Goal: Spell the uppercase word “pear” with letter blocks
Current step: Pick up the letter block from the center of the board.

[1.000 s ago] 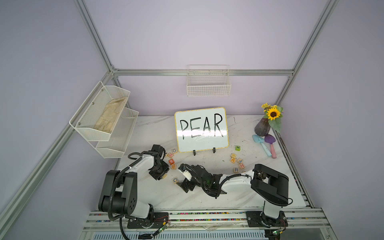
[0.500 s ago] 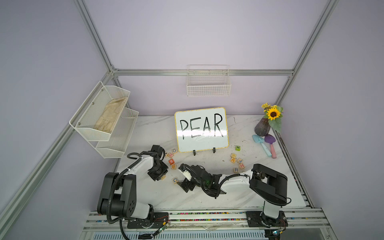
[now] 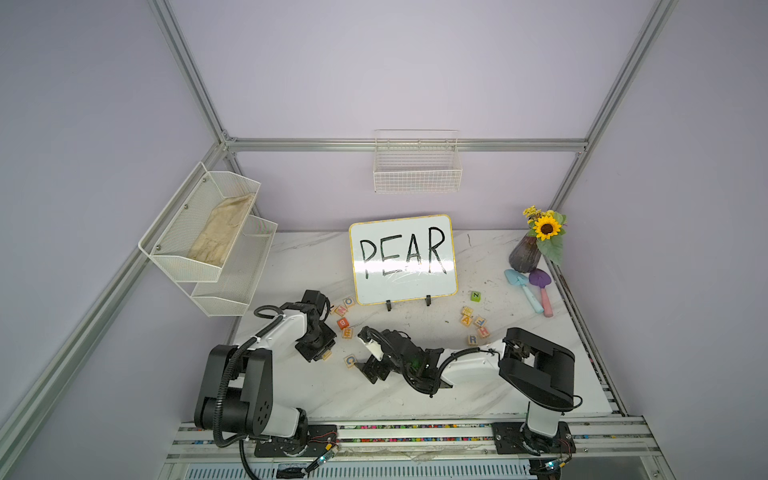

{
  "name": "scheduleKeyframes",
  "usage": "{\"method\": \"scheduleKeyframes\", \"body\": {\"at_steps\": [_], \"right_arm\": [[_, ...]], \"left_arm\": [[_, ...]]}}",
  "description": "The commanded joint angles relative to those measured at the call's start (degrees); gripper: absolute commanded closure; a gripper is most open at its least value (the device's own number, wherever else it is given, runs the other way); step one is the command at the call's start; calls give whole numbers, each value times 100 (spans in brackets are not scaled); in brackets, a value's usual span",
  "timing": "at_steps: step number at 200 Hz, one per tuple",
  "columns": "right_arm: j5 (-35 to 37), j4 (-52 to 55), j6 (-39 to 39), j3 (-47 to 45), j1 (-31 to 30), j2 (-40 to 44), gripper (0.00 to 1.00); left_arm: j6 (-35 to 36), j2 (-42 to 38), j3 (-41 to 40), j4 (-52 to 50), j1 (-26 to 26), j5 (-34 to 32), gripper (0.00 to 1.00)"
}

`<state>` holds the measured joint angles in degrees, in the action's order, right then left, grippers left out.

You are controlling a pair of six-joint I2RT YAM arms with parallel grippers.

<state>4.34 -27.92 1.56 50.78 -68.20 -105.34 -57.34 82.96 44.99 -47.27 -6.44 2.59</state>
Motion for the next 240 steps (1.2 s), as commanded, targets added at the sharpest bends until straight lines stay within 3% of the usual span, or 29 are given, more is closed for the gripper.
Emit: {"method": "scheduleKeyframes", "body": {"at_steps": [1,144,240], "right_arm": [[103,-112,-48,98,-26,5,6],[155,-44,-102,144,-26,-57,6],[307,-28,-130,156,-17,8,6]], "left_arm": [[118,-79,-171,108,6,-1,67],[74,-54,-290,313,10,75,63],[161,-146,-190,249,7,-31,68]]}}
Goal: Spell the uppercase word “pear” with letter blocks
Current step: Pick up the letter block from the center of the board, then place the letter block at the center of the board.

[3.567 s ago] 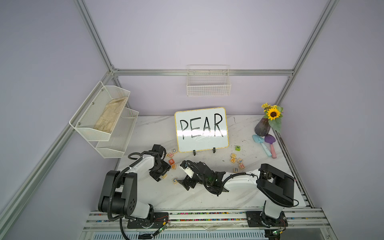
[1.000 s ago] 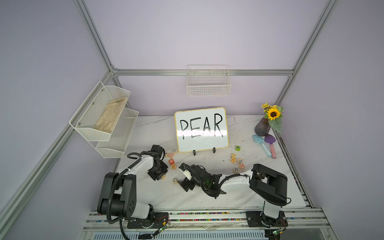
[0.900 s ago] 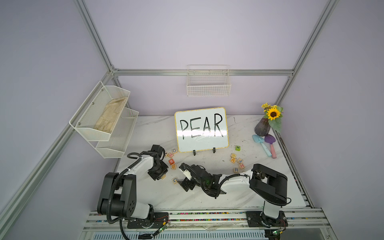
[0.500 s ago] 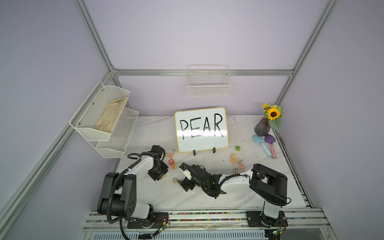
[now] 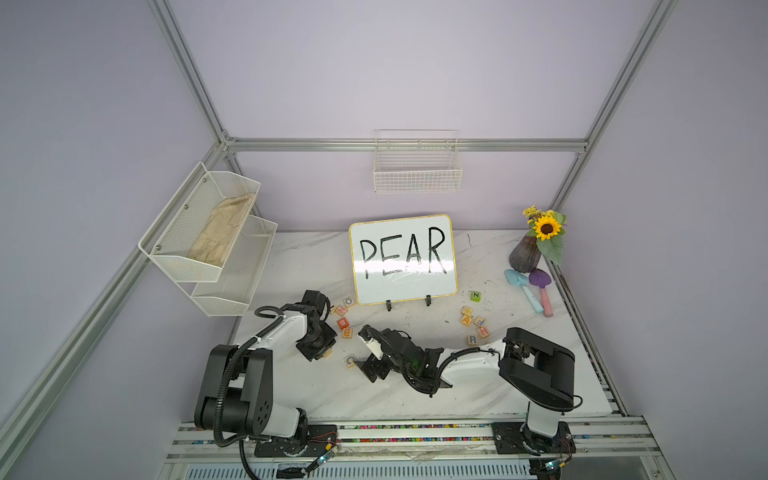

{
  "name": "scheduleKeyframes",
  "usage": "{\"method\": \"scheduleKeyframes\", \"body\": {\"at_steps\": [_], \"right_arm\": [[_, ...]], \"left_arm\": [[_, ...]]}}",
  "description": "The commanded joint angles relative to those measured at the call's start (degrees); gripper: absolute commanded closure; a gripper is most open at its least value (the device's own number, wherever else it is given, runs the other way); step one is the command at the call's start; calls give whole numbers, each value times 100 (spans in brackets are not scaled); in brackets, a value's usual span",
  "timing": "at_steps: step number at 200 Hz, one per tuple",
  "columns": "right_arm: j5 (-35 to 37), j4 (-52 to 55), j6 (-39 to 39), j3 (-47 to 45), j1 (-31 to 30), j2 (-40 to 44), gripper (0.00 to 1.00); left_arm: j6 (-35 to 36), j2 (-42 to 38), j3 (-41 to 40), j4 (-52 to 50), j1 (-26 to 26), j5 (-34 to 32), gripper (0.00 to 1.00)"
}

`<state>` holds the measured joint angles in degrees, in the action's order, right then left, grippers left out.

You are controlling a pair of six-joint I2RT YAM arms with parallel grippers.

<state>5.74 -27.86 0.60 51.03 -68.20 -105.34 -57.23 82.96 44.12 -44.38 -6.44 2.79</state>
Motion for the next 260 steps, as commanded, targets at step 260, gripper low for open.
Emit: {"method": "scheduleKeyframes", "body": {"at_steps": [260], "right_arm": [[2325,1352,107,-970,1564,3226,3]], "left_arm": [[1611,1155,2198,-5,-2828,-451,69]]}}
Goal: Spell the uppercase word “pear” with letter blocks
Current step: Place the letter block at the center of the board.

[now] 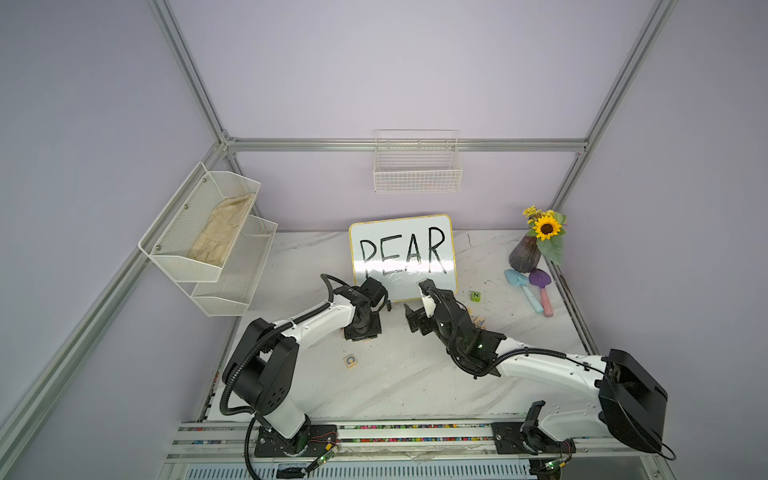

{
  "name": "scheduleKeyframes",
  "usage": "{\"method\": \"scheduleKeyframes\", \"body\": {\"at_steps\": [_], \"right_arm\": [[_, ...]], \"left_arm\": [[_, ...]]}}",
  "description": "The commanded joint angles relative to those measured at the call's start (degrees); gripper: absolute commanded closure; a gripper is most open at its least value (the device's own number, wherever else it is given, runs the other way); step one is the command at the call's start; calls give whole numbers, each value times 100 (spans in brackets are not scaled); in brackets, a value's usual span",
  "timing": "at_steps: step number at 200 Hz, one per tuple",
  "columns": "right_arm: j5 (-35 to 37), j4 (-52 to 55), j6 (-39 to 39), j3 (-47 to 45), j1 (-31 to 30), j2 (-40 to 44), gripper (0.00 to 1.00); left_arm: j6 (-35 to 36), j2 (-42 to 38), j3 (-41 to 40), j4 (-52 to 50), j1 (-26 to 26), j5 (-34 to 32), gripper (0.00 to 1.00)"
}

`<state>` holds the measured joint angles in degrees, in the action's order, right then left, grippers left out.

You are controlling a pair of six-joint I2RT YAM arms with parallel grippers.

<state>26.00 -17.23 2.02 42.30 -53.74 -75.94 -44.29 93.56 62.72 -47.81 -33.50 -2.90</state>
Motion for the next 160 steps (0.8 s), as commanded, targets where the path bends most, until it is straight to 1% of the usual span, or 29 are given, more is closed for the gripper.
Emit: {"method": "scheduleKeyframes", "body": {"at_steps": [1,39,87,160], "right_arm": [[309,299,-35,-103,122,293,3],[459,414,-97,-171,152,471,3],[459,429,-202,-155,157,332,3],[344,405,-276,-161,153,288,3]], "left_arm": [[325,98,329,354,-122,124,69],[439,222,214,547,-127,396,69],[299,292,115,545,-131,568,69],[211,433,21,529,-253,513,70]]}}
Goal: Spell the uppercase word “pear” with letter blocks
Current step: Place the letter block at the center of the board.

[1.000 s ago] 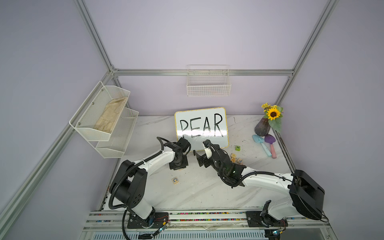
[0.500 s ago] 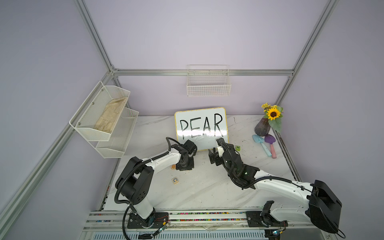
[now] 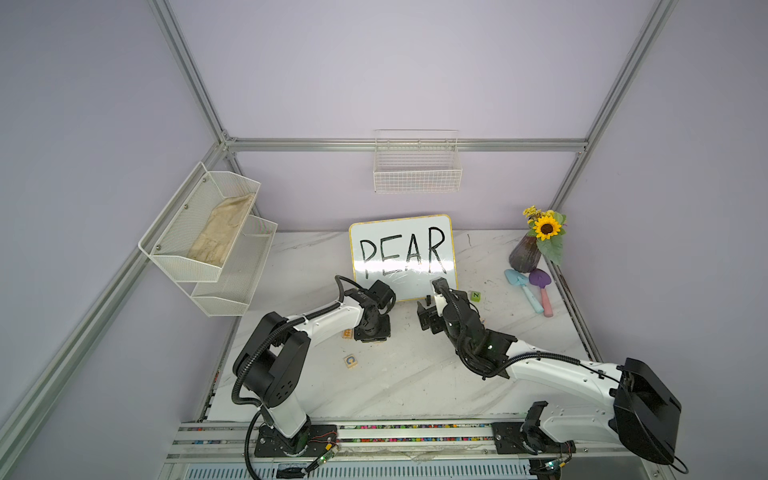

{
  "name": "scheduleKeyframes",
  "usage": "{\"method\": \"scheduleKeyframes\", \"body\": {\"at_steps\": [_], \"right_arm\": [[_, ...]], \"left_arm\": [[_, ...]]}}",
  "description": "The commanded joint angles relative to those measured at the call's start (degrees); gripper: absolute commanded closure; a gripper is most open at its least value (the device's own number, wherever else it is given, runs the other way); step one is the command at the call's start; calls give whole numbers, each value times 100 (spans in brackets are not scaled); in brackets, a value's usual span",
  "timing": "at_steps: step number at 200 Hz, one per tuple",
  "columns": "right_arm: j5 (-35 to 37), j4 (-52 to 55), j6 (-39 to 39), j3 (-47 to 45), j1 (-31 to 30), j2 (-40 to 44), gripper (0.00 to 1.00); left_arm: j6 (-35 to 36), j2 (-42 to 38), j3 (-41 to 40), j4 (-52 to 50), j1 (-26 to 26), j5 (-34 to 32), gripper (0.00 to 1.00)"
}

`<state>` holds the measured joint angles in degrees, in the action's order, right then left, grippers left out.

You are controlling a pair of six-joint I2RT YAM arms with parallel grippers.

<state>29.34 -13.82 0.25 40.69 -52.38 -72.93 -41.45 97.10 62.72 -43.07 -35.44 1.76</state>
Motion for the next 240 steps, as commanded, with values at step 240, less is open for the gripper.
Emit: {"method": "scheduleKeyframes", "body": {"at_steps": [240], "right_arm": [[-156,-50,-177,-17,31,-200,3]], "left_arm": [[-83,303,100,31,-121,-52,58]]}}
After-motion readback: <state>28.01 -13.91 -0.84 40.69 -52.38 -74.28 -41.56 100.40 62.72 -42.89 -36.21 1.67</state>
